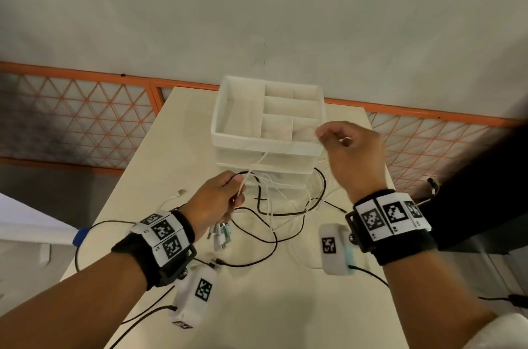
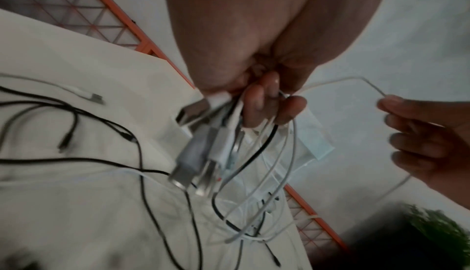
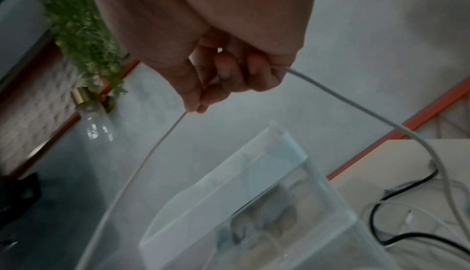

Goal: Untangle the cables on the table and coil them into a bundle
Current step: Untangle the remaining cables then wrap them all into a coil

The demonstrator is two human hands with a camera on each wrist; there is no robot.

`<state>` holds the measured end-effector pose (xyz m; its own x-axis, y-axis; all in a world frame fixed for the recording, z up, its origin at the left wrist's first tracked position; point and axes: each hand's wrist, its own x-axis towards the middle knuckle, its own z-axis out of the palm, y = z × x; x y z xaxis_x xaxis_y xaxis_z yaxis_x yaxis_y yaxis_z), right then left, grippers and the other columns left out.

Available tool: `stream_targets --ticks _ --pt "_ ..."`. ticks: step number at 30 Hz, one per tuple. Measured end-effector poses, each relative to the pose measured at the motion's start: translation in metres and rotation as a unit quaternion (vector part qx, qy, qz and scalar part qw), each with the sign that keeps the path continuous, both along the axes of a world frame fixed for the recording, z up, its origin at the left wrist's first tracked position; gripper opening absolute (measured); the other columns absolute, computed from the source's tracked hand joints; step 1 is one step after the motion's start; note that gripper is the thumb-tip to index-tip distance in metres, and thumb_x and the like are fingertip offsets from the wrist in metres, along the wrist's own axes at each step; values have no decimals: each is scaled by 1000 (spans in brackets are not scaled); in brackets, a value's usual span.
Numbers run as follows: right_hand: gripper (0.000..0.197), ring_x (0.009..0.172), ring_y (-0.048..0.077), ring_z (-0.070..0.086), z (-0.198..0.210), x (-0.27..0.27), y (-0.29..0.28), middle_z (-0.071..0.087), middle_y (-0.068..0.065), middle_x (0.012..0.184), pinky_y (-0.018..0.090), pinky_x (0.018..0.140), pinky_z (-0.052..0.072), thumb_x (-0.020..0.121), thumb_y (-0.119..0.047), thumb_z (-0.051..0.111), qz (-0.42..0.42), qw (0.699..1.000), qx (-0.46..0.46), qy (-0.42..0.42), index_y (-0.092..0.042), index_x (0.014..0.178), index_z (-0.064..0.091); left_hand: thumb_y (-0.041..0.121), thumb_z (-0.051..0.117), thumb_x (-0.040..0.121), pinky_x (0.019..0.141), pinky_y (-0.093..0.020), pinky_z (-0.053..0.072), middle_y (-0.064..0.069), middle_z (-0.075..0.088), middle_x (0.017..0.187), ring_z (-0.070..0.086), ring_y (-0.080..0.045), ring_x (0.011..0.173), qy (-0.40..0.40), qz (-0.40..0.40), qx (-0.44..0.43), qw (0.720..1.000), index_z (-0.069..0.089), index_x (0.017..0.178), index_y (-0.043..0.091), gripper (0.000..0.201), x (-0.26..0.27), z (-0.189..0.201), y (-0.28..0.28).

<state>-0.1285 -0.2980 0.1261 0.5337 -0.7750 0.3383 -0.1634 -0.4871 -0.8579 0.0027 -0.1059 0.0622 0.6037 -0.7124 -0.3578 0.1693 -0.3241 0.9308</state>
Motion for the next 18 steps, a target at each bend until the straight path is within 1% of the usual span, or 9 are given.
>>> stream_targets --ticks 2,4,7,9,11,13,15,16,18 --pt "8 74 8 67 -8 -4 -17 73 -14 80 30 72 55 89 -22 73 -54 998 6 -24 -27 84 75 25 40 105 38 -20 23 -4 53 65 28 -9 40 -6 3 16 1000 49 85 9 27 7 -4 8" --pt "7 70 9 62 -21 -7 -28 69 -14 76 31 69 50 91 -26 71 -73 997 3 11 -26 84 72 25 40 105 36 -19 24 -2 48 64 27 -8 40 10 16 13 1000 51 86 9 27 12 -4 13" --pt "10 87 19 65 -46 -19 -42 71 -7 87 30 80 48 94 -21 65 -44 981 12 190 -22 91 74 25 40 105 38 -20 24 2 41 61 24 -9 45 79 45 -49 995 52 86 10 27 20 6 16" --pt "18 103 29 62 -69 -31 -52 72 4 104 34 89 46 95 -22 59 -71 943 -4 324 -22 98 76 24 40 105 38 -20 23 3 39 60 23 -9 45 111 53 -85 989 53 86 11 26 26 16 17" --pt "25 114 38 55 -86 -42 -60 65 14 119 45 98 45 97 -33 53 -135 886 -28 443 -25 105 75 26 41 104 38 -20 23 4 38 59 23 -8 43 128 58 -103 985 54 87 11 26 31 22 18" --pt "41 105 36 56 -94 -48 -67 64 15 120 43 93 46 98 -51 46 -178 848 11 499 -22 109 74 26 42 104 39 -20 24 3 39 59 23 -8 44 124 58 -99 986 54 87 12 26 34 23 20" --pt "56 88 31 54 -91 -45 -74 68 17 113 37 79 45 96 -62 43 -164 854 71 489 -16 106 73 26 42 104 41 -21 25 3 41 60 24 -10 47 95 48 -68 992 55 89 11 25 35 19 22" --pt "58 84 30 55 -87 -42 -75 70 17 109 36 76 44 96 -62 41 -147 869 81 465 -14 103 74 25 42 104 42 -22 26 3 43 60 24 -11 48 78 40 -48 995 55 89 10 25 33 16 21" --pt "57 81 31 62 -66 -32 -72 73 15 94 39 77 50 98 -60 39 -121 921 82 361 -16 89 74 24 41 105 45 -23 26 3 43 59 27 -10 49 43 22 -6 999 55 90 8 25 29 10 19"
